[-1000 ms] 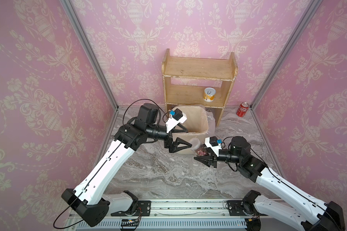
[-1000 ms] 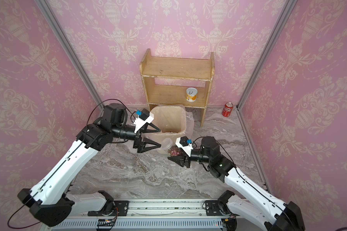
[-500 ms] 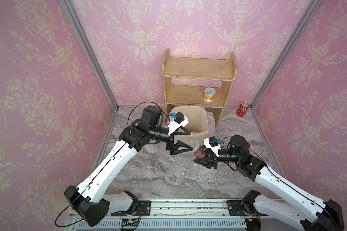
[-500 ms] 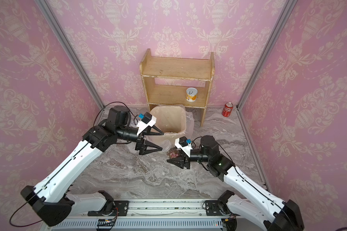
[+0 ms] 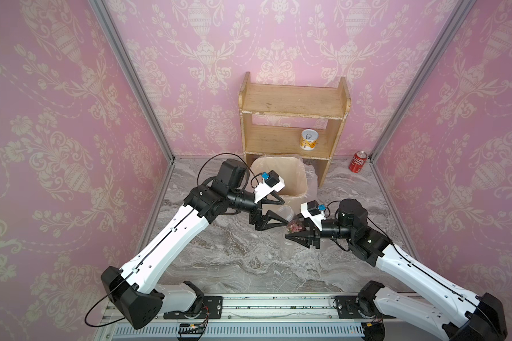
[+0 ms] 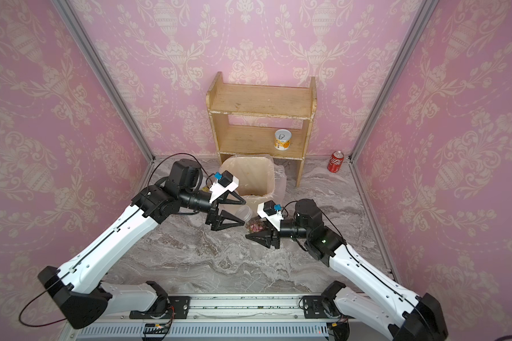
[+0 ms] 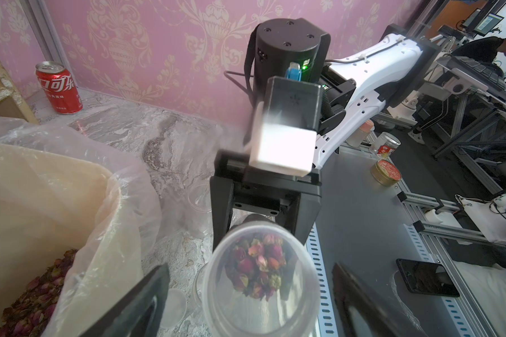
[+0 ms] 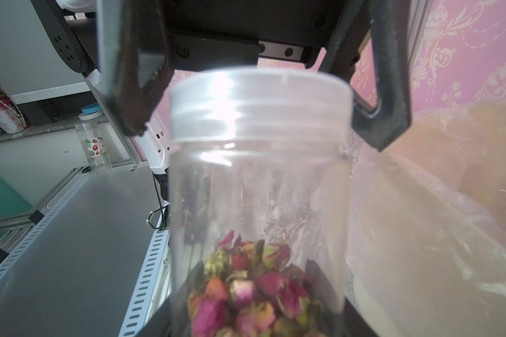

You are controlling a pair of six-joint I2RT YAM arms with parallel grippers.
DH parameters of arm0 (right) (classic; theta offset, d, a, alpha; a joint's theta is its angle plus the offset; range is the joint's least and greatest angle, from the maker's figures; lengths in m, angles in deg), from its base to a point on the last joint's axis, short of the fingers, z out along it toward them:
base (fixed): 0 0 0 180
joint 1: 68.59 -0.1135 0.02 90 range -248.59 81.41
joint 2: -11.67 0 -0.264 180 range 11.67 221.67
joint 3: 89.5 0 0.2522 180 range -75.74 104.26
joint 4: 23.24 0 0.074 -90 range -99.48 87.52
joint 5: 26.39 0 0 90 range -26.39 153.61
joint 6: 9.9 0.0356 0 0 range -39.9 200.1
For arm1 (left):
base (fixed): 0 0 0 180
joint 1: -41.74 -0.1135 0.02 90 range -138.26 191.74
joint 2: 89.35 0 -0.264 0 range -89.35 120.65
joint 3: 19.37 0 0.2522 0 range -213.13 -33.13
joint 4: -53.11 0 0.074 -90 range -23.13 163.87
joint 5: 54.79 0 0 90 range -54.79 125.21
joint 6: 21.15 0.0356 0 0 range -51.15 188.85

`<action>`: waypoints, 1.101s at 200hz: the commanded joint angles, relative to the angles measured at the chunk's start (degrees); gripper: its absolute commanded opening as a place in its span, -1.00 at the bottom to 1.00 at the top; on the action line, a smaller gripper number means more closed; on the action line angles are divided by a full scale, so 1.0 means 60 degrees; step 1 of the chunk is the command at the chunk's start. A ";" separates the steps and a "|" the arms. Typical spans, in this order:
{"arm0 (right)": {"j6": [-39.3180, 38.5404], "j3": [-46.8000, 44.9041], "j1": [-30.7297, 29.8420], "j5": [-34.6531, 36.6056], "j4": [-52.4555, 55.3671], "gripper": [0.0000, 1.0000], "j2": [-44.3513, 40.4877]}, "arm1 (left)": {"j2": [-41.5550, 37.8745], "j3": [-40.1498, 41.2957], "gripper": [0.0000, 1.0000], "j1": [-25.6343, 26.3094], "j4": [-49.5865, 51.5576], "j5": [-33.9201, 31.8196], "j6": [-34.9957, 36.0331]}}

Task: Empty the moldy dried flower tea in the jars
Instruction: Unscrew the lid from the jar.

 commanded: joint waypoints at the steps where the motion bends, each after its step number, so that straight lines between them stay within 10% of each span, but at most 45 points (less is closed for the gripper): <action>1: 0.0129 0.0331 0.0086 -0.0215 -0.0081 -0.79 0.0005 | 0.0134 -0.0155 0.69 0.0093 0.0304 -0.0254 0.0323; 72: -0.0101 0.0323 0.0085 0.0186 0.0182 -0.79 -0.0029 | 0.0226 -0.0262 0.00 0.0155 -0.0366 -0.0660 -0.1002; 122: -0.0693 -0.0009 0.0030 0.2932 -0.0133 -0.79 -0.0416 | 0.1272 -0.1980 -0.70 0.0608 0.0445 -0.4254 -0.5770; 165: -0.1909 0.0048 -0.0654 0.5050 0.0255 -0.80 -0.0303 | 0.1768 -0.2477 -0.67 0.0964 -0.0564 -0.4979 -0.8526; 220: -0.2290 -0.0057 -0.1030 0.5754 0.0227 -0.81 -0.0088 | 0.2067 -0.2525 -0.34 0.0992 -0.0715 -0.4756 -0.8728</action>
